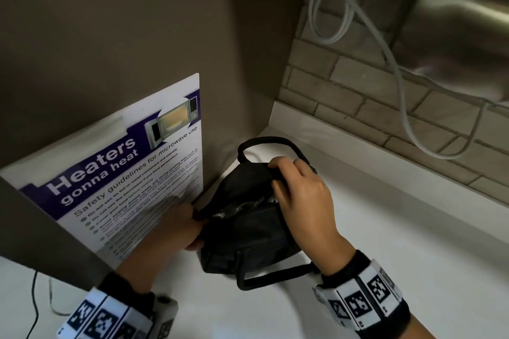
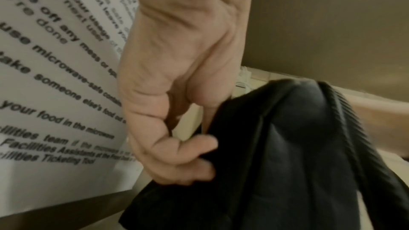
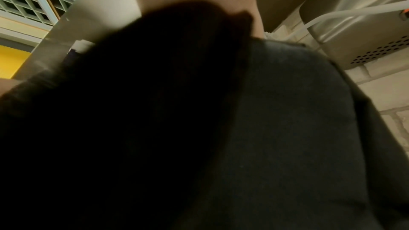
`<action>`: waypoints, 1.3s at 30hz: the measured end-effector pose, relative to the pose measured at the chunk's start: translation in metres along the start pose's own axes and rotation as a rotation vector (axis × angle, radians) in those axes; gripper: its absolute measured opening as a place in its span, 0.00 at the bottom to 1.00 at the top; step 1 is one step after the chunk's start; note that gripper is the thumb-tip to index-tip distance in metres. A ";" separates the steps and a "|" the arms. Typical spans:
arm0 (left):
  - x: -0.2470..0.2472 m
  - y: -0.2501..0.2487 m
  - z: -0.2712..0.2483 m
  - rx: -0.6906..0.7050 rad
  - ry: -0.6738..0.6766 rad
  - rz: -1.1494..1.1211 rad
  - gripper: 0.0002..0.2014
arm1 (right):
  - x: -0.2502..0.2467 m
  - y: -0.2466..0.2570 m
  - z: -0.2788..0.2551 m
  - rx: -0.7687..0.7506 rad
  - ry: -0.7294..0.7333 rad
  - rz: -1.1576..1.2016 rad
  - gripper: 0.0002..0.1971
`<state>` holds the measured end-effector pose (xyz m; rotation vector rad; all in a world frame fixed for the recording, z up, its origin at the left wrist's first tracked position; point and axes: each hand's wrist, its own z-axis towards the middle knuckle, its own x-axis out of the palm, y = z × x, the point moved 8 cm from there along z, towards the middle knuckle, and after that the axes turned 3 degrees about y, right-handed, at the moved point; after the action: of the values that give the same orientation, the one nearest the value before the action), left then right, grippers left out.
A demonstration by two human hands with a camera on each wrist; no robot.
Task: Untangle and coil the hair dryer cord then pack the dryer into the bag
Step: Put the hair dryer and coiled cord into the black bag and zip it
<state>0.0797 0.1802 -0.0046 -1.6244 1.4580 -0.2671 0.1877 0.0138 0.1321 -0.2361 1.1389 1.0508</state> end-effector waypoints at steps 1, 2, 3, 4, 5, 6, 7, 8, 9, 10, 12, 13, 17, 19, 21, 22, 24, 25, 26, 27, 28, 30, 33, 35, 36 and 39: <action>0.000 0.001 0.002 0.002 0.026 0.019 0.07 | 0.000 -0.001 0.000 0.000 -0.011 0.015 0.12; -0.001 0.003 0.002 0.014 0.039 0.030 0.09 | -0.001 -0.002 -0.001 -0.010 -0.024 0.038 0.11; -0.001 0.004 0.003 0.022 0.040 0.043 0.11 | -0.002 -0.001 -0.002 -0.033 -0.039 0.068 0.10; -0.001 0.005 0.004 0.026 0.038 0.064 0.12 | -0.003 0.002 -0.003 -0.063 -0.056 0.097 0.11; 0.000 0.006 0.005 0.034 0.034 0.117 0.13 | -0.005 0.005 -0.006 -0.096 -0.072 0.114 0.11; 0.001 0.005 0.005 0.046 0.041 0.163 0.13 | -0.007 0.007 -0.008 -0.121 -0.083 0.117 0.11; 0.001 0.005 0.005 0.042 0.047 0.178 0.11 | -0.008 0.007 -0.009 -0.128 -0.084 0.109 0.11; 0.003 0.007 0.005 0.023 0.060 0.156 0.10 | -0.007 0.005 -0.009 -0.112 -0.075 0.091 0.11; 0.004 0.010 0.007 -0.003 0.075 0.101 0.08 | -0.006 0.002 -0.008 -0.079 -0.058 0.071 0.11; 0.005 0.010 0.007 -0.016 0.091 0.045 0.07 | -0.005 -0.002 -0.006 -0.042 -0.041 0.059 0.12; 0.003 0.010 0.006 -0.023 0.097 -0.057 0.06 | -0.006 -0.001 -0.006 -0.015 -0.023 0.054 0.13; 0.002 0.010 0.005 -0.024 0.088 -0.092 0.04 | -0.008 0.004 -0.006 -0.031 -0.020 0.055 0.14; -0.003 0.011 0.000 -0.021 0.068 -0.010 0.06 | -0.002 0.044 -0.019 -0.177 0.098 0.053 0.14; -0.001 0.008 -0.004 0.018 0.105 0.140 0.11 | 0.016 0.061 -0.030 -0.265 0.223 0.013 0.17; -0.005 0.002 -0.009 0.095 0.125 0.305 0.13 | 0.028 0.066 -0.037 -0.295 0.257 0.012 0.18; -0.007 -0.003 -0.011 0.143 0.117 0.312 0.16 | 0.029 0.065 -0.037 -0.285 0.237 0.028 0.17; -0.011 -0.016 -0.016 0.238 0.094 0.216 0.19 | 0.028 0.062 -0.032 -0.251 0.185 0.034 0.17; -0.014 -0.026 -0.020 0.294 0.066 0.139 0.19 | 0.029 0.061 -0.029 -0.238 0.162 0.007 0.17; -0.016 -0.037 -0.025 0.356 0.044 0.065 0.18 | 0.030 0.063 -0.026 -0.235 0.141 -0.035 0.16; -0.016 -0.049 -0.032 0.424 0.037 0.027 0.16 | 0.031 0.065 -0.025 -0.236 0.120 -0.074 0.13; -0.014 -0.060 -0.039 0.499 0.035 0.047 0.15 | 0.032 0.067 -0.024 -0.236 0.102 -0.089 0.09; -0.009 -0.076 -0.052 0.629 0.024 0.153 0.14 | 0.034 0.067 -0.023 -0.221 0.116 -0.067 0.01; -0.005 -0.083 -0.064 0.717 0.054 0.035 0.15 | 0.029 0.055 -0.016 -0.168 0.059 -0.021 0.07; -0.004 -0.080 -0.064 0.775 0.084 -0.015 0.09 | 0.027 0.045 -0.013 -0.142 0.030 0.042 0.10; -0.005 -0.075 -0.061 0.785 0.072 0.003 0.04 | 0.026 0.043 -0.013 -0.134 0.019 0.046 0.10; 0.001 -0.063 -0.052 0.798 -0.088 0.173 0.13 | 0.022 0.047 -0.016 -0.129 -0.038 -0.006 0.09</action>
<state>0.0875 0.1480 0.0695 -0.8497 1.1902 -0.5820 0.1415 0.0408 0.1221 -0.3199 1.0366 1.1204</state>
